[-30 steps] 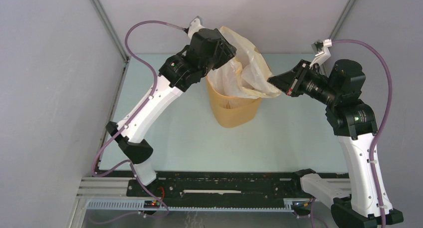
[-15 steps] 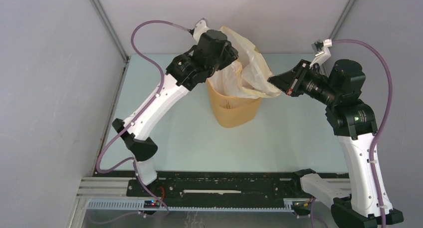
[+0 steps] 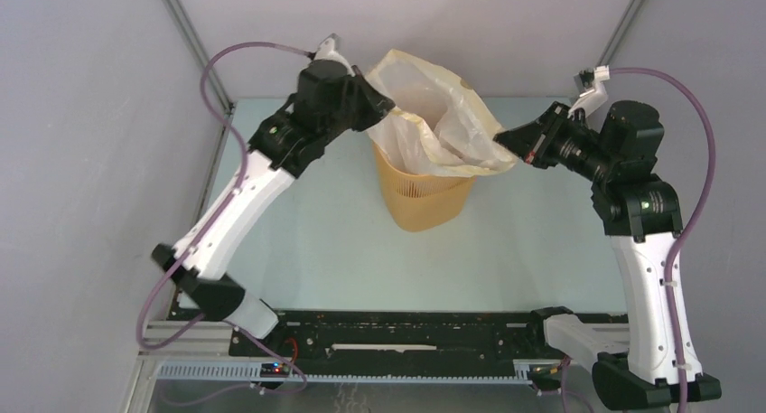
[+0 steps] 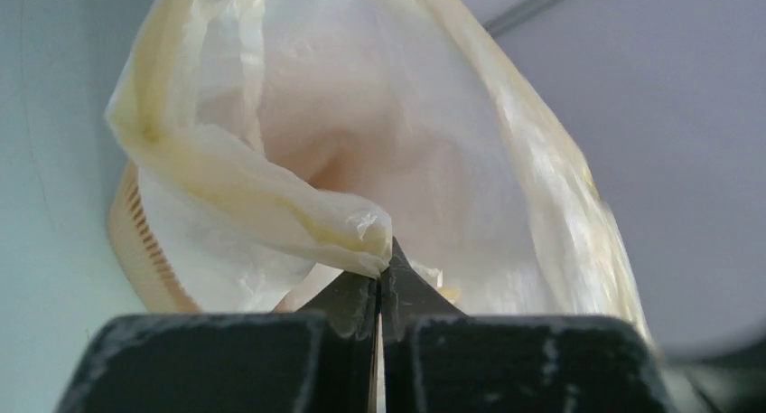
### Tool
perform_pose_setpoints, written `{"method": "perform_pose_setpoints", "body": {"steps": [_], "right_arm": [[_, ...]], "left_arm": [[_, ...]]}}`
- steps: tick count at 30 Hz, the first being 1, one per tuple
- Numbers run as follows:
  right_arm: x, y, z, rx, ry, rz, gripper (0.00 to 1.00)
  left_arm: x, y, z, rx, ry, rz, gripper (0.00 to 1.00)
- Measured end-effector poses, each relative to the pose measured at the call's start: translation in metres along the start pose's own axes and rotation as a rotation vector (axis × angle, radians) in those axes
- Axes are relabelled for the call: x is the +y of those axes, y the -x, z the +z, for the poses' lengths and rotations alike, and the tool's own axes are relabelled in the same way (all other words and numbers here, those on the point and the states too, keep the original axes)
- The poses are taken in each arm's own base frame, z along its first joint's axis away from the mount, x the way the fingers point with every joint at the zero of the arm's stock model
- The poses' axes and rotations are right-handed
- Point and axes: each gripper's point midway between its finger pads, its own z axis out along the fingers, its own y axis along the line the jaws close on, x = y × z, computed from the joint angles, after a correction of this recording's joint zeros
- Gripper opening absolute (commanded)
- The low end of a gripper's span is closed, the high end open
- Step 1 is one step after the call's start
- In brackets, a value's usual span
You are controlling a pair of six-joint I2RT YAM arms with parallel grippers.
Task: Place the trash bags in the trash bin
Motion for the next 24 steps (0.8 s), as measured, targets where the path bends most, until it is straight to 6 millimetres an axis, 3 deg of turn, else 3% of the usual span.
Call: {"method": "perform_pose_setpoints", "body": {"steps": [6,8,10,13,19,24], "right_arm": [[-0.032,0.015,0.014,0.024,-0.104,0.082,0.01],[-0.041,0.012,0.017,0.044,-0.129,0.106,0.02],[-0.046,0.008,0.017,0.059,-0.141,0.121,0.02],[-0.053,-0.004,0.015,0.086,-0.161,0.135,0.05],[-0.082,-0.017,0.016,0.117,-0.253,0.12,0.1],[-0.117,-0.022,0.018,0.128,-0.343,0.098,0.06]], "left_arm": [[0.008,0.0,-0.09,-0.015,-0.244,-0.019,0.0],[0.019,-0.005,-0.115,-0.025,-0.303,-0.027,0.0],[0.033,-0.017,-0.125,-0.008,-0.325,-0.029,0.0],[0.048,-0.044,-0.12,0.063,-0.342,-0.024,0.0],[0.09,-0.097,-0.07,0.247,-0.231,-0.027,0.0],[0.114,-0.108,-0.049,0.282,-0.173,0.017,0.0]]}}
